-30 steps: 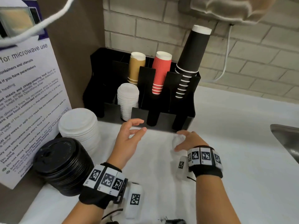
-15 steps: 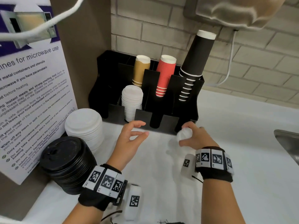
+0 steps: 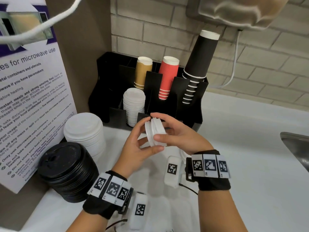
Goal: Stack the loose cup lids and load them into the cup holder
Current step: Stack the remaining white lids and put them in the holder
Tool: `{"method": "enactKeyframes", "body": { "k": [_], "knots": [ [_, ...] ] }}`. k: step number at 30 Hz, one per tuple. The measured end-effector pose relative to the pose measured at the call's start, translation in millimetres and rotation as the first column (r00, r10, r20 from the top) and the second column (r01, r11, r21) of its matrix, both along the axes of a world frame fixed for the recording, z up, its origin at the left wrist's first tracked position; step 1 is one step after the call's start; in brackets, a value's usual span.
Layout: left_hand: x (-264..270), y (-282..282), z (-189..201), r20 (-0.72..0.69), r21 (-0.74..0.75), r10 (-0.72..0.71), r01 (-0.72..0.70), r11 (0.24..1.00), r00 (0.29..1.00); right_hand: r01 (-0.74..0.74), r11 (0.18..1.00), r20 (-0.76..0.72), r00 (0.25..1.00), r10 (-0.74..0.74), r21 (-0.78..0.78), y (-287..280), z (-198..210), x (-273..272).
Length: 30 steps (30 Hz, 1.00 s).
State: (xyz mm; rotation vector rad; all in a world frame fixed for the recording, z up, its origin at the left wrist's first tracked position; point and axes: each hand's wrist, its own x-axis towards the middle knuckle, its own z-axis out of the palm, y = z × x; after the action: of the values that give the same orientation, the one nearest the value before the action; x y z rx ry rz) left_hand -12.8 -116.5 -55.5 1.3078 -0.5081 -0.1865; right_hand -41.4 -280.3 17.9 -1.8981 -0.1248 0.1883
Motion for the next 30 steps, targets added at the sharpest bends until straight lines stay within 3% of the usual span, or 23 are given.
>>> {"method": "enactKeyframes", "body": {
  "k": [8, 19, 30],
  "knots": [
    [1, -1, 1, -0.021, -0.065, 0.018, -0.019, 0.998, 1.000, -0.012, 1.000, 0.022, 1.000, 0.012, 0.014, 3, 3, -1],
    [4, 1, 5, 0.005, -0.017, 0.109, -0.109, 0.994, 0.994, 0.028, 0.999, 0.057, 0.998, -0.030, 0.035, 5, 5, 6],
    [12, 0, 6, 0.016, -0.016, 0.121, -0.121, 0.993, 0.993, 0.022, 0.999, 0.095, 0.995, -0.017, -0.048, 7, 8, 18]
  ]
}}
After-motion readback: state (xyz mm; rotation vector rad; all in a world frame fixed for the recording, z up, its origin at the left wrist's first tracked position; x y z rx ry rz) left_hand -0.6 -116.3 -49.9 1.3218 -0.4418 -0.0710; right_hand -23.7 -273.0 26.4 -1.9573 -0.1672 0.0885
